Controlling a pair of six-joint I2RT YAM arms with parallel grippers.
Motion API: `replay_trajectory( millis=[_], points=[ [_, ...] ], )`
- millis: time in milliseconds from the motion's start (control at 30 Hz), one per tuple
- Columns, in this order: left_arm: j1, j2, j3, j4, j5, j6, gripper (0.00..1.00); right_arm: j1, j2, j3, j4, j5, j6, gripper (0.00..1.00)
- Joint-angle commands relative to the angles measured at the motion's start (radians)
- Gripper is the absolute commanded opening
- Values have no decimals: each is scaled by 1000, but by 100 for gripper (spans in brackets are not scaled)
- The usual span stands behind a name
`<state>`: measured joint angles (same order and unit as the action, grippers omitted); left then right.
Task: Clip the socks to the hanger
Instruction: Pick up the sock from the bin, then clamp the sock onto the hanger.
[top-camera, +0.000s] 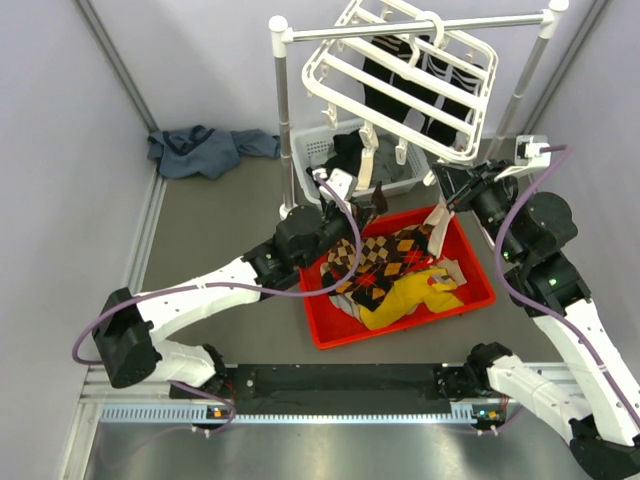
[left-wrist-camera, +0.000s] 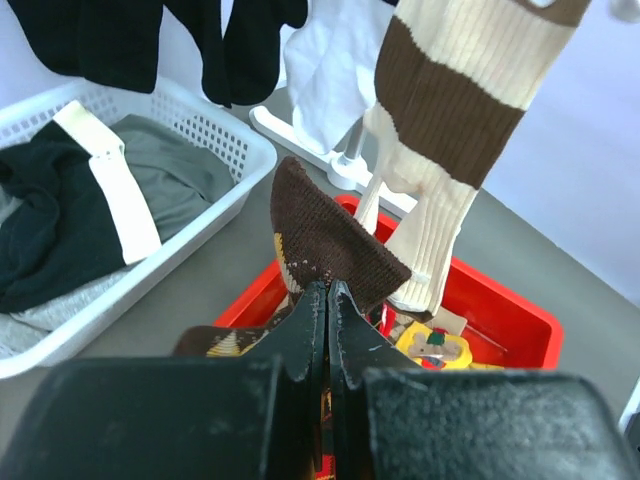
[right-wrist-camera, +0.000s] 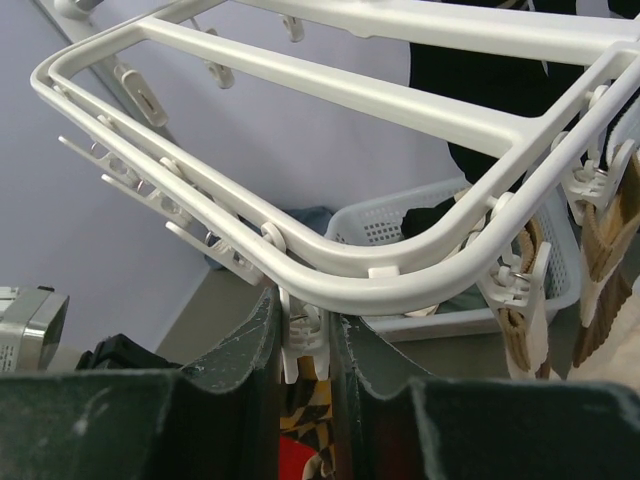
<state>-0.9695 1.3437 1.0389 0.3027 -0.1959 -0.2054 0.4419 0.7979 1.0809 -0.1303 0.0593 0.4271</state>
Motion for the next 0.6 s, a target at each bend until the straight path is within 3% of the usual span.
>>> replay_trajectory(
  millis=[0, 567],
  points=[
    [0, -26, -33, 165, -42, -60, 0, -2, -9, 39, 20, 24, 21, 0],
    [-1, 64, 46, 317, 104, -91, 0, 0, 17, 25, 40, -55, 48, 0]
  ],
)
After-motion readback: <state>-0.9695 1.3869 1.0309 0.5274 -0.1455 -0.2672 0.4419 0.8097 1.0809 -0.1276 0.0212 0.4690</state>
